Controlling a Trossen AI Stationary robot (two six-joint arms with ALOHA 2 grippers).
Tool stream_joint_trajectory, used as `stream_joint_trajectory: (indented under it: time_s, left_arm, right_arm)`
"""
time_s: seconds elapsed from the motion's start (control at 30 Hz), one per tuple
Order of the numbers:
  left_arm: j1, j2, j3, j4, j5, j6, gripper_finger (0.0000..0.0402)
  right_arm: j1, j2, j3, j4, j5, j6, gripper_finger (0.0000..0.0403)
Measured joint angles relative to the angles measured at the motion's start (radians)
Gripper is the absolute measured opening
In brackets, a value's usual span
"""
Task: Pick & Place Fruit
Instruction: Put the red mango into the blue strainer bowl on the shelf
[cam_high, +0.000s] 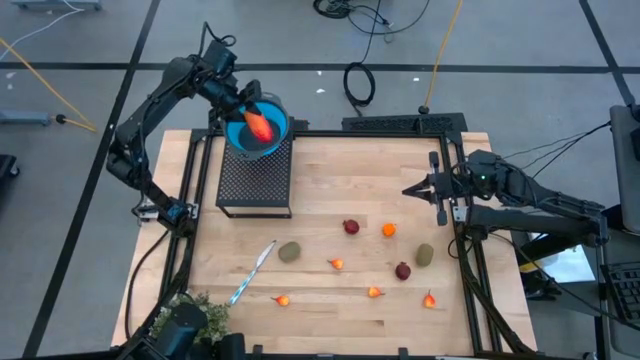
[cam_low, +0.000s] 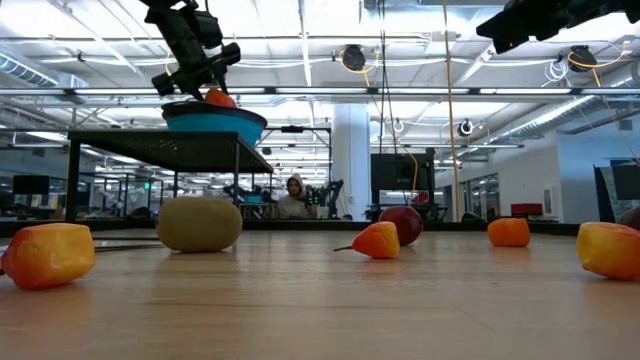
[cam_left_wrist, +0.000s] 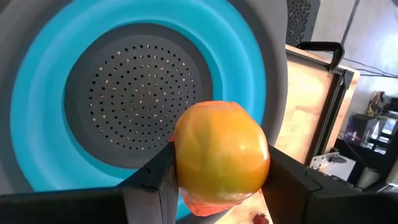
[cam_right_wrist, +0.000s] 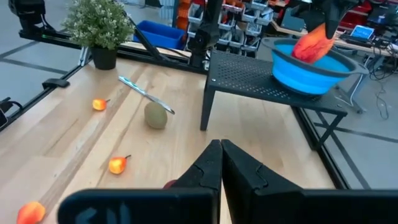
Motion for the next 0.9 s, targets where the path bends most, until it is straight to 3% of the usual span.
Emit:
stream_joint_trajectory:
  time_s: [0.57,0.9]
  left_arm:
    - [-0.028,0.0,0.0,0.068,-0.119,-0.113,0.0168]
    - [-0.044,0.056,-0.001,0.071,-0.115,-0.094,0.0168]
  right_arm:
    - [0.0,0.0,0.0,-0.006,0.0,-0.024,0.0]
    - [0.0,0.0,0.0,-0.006,0.0,-0.024,0.0]
